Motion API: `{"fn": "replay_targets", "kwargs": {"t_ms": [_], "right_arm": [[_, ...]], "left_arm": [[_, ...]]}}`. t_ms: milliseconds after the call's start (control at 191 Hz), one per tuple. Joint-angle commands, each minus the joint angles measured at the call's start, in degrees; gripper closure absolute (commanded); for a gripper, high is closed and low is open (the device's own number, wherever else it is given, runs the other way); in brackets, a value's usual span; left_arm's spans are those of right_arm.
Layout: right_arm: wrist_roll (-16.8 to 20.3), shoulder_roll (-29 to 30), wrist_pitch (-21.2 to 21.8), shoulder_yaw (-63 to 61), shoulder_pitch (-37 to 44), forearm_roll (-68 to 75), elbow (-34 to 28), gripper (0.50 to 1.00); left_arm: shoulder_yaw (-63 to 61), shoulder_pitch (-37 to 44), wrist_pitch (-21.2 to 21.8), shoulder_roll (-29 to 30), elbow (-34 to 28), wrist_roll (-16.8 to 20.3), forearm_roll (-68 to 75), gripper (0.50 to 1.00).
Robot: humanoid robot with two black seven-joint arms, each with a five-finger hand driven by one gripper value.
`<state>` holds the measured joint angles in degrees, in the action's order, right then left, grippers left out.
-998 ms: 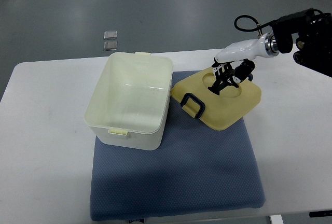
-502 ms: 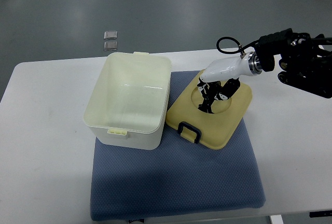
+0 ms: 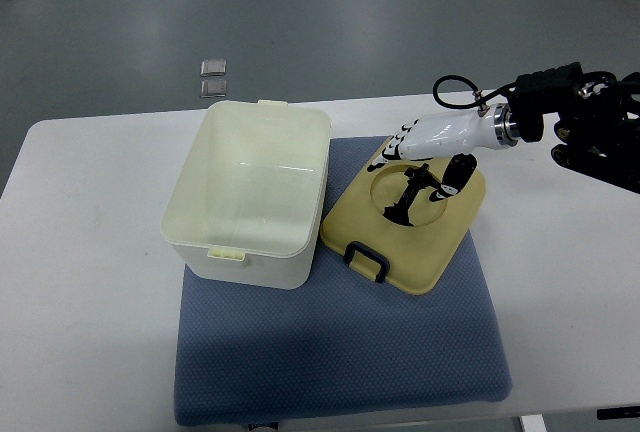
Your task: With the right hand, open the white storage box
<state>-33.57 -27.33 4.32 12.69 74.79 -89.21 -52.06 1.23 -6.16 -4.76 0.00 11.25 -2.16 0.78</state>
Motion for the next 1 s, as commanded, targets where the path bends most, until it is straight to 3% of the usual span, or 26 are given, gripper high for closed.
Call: {"fn": "replay_targets", "kwargs": {"t_ms": [0, 199, 319, 444, 538, 784, 993], "right_arm": [[-1.14, -1.42, 0.07, 0.05, 1.33, 0.09, -0.67, 0.599], [-1.41, -4.40, 0.34, -1.53, 3.26, 2.20, -1.29, 0.599], [-0.44, -5.11, 2.80, -7.68, 1.68, 14.59, -0.94, 0.599], [5.10, -5.02, 4.91, -14.54, -2.98, 35.51, 0.91, 0.599], [9.75, -4.67, 4.56, -19.19, -7.90, 48.24, 1.70, 0.599], [14.94, -0.89, 2.27, -34.92, -20.99, 69.78, 2.14, 0.599], [15.55, 1.48, -1.33, -41.34, -27.50, 77.17, 2.32, 0.599]], "left_arm": [[0.00, 0.01, 0.01, 0.00, 0.00, -0.04, 0.01, 0.500], [0.09, -0.08, 0.01, 0.00, 0.00, 0.05, 0.01, 0.500], [0.09, 0.01, 0.01, 0.00, 0.26, -0.04, -0.08, 0.500], [0.09, 0.01, 0.01, 0.00, 0.35, 0.05, -0.08, 0.500], [0.09, 0.01, 0.01, 0.00, 0.43, -0.04, -0.08, 0.500], [0.09, 0.01, 0.01, 0.00, 0.44, -0.04, 0.01, 0.500], [0.18, 0.01, 0.01, 0.00, 0.35, 0.05, -0.08, 0.500]]}}
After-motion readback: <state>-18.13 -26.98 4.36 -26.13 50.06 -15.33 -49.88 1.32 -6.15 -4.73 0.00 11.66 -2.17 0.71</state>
